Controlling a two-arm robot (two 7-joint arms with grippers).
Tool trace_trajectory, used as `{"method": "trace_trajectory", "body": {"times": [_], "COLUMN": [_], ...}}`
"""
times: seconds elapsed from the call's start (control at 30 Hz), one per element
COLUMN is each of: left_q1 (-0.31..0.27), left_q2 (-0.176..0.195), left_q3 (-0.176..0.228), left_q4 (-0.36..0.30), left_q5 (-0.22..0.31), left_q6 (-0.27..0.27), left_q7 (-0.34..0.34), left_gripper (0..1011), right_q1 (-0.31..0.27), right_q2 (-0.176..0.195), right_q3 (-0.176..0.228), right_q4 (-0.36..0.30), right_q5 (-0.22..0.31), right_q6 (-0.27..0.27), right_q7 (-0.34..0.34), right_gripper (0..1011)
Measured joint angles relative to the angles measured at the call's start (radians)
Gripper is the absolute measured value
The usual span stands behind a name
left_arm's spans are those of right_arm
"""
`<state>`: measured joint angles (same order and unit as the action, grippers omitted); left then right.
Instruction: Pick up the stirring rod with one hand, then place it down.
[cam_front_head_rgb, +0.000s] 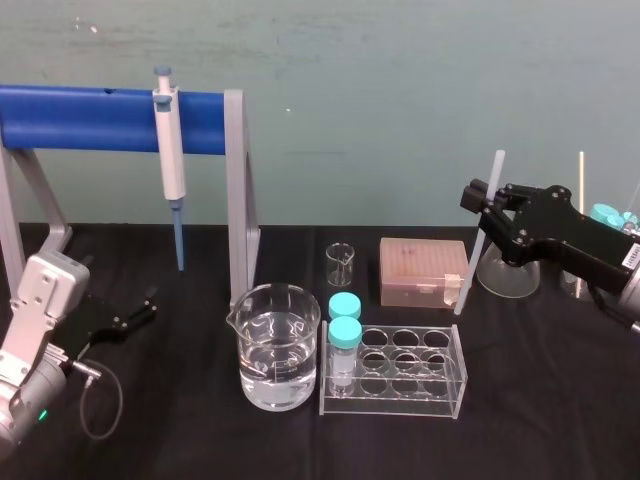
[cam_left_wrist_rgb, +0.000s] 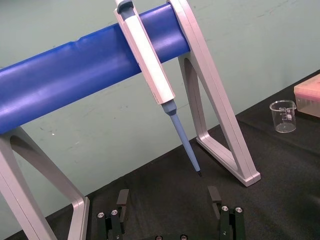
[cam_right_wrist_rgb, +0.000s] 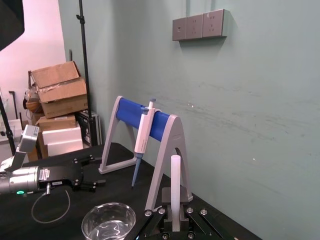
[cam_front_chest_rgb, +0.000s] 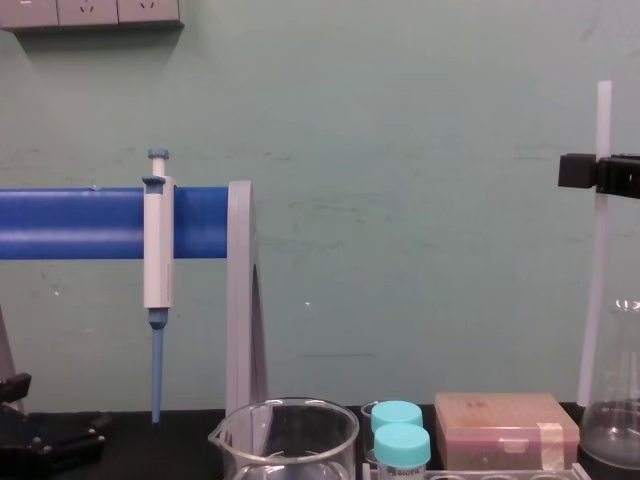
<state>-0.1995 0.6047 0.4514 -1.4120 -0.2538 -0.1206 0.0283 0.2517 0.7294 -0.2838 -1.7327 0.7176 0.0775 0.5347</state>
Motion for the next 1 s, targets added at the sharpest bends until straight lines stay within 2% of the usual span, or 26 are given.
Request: {"method": "trace_trajectory", "body": {"times": [1.0], "left_q1": [0.000], "left_q2": [0.000], "left_q3": [0.000], "left_q4": [0.000], "left_q5": [0.000], "left_q6": [0.000], "left_q7": [0.000], "left_gripper": [1000], "right_q1": [0.025], "right_q2": [-0.003], "right_q3": [-0.026], "right_q4": [0.029], "right_q5": [0.004], "right_q6": [0.001], "right_q7": [0.015], "right_gripper": [67]}}
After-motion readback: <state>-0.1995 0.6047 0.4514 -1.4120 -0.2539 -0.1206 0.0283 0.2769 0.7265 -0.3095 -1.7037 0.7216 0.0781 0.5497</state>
